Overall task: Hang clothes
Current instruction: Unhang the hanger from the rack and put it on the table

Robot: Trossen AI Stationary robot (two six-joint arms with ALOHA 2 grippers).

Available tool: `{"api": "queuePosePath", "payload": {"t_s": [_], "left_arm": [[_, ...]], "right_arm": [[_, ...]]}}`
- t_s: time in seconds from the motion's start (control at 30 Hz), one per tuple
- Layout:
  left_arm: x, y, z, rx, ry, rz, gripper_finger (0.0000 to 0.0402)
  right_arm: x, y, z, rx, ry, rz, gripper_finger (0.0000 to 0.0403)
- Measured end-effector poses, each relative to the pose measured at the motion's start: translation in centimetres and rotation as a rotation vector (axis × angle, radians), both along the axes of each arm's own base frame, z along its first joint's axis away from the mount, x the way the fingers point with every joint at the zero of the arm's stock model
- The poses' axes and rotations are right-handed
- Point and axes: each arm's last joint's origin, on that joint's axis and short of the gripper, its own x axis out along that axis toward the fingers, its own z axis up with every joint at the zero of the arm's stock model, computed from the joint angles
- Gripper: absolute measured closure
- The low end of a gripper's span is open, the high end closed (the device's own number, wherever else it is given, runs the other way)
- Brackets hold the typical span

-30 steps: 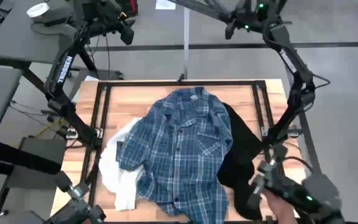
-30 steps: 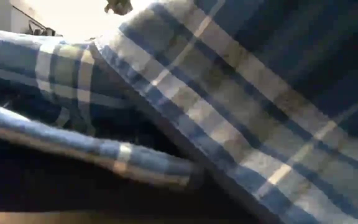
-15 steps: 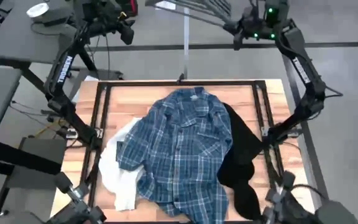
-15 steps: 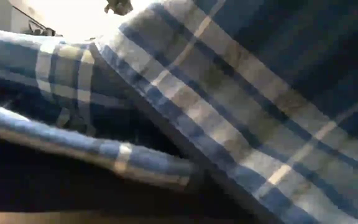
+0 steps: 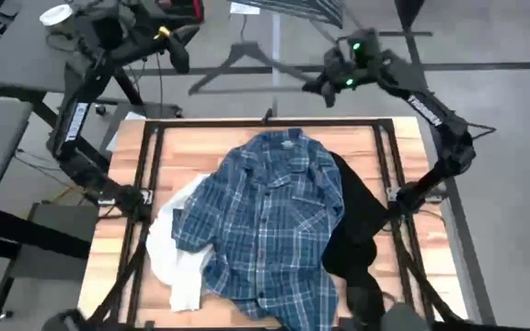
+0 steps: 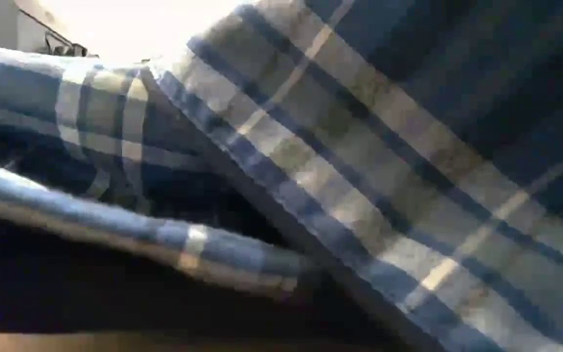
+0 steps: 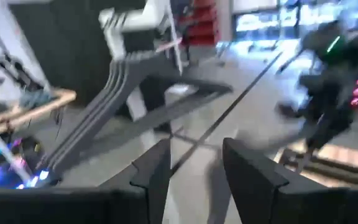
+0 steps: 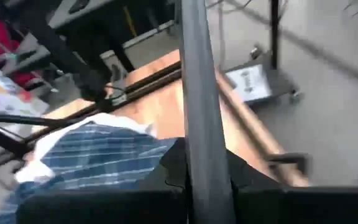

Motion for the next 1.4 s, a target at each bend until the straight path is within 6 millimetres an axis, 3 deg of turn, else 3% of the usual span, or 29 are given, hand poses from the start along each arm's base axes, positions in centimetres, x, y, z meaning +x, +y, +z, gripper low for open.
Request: {"api": "queuePosePath", "payload": {"t_s": [0.27,0.5,0.8,1.03,1.2,1.4], "left_arm": [[0.5,-0.7,-0.4,-0.053,0.013,-0.037,0.0271],[0.6,-0.7,-0.4,-0.048,0.022,-0.038,0.0271],[0.6,-0.7,-0.6,-0.062,0.03,-0.039,0.0271],[0.6,-0.7,-0.9,-0.084,0.061,-0.039,0.0271],[0.6,-0.7,-1.0,-0.067,0.082,-0.039,0.0271],[0.5,-0.7,-1.0,-0.036,0.103,-0.023,0.0271]], "right_arm": [[3.3,3.1,-8.0,0.175,0.017,0.058,0.0379],[3.7,4.2,-10.6,0.268,0.011,0.041,0.0342],[3.5,4.6,-10.9,0.315,0.048,0.056,0.0328],[1.9,4.0,-10.3,0.262,0.071,0.05,0.0265],[0.0,3.2,-8.0,0.156,0.043,0.034,0.0224],[-2.5,1.1,-2.9,0.009,-0.104,-0.062,0.0218]]}}
